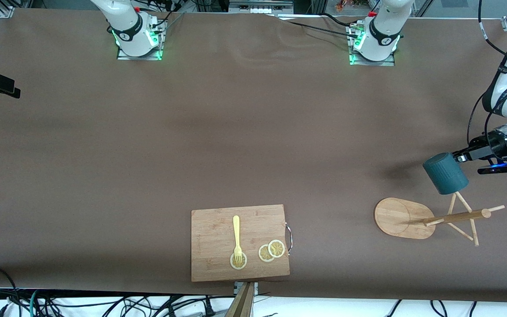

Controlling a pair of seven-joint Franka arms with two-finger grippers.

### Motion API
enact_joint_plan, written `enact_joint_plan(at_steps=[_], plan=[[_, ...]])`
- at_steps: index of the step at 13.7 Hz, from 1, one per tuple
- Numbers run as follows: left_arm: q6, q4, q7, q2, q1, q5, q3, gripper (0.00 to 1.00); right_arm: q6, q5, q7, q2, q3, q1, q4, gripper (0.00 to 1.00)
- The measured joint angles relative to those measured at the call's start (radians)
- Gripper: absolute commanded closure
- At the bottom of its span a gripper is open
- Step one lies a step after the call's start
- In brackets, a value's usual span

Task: Pass cup and hang on rack
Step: 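Lift the mug with the left gripper and carry it to the rack, then lower the mug onto a rack peg and open the left gripper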

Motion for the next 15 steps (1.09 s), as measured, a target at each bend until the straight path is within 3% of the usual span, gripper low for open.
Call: enact_joint_plan(at_steps=[8,15], plan=[[0.0,0.036,-0.061,0.001,0.003,-0.003,0.0,1.0,0.0,0.0,0.0,0.0,0.0,0.0,0.0,0.0],[0.0,0.185,-0.118,0.091,0.009,-0.003,0.003,1.0,0.0,0.0,0.0,0.0,0.0,0.0,0.0,0.0]])
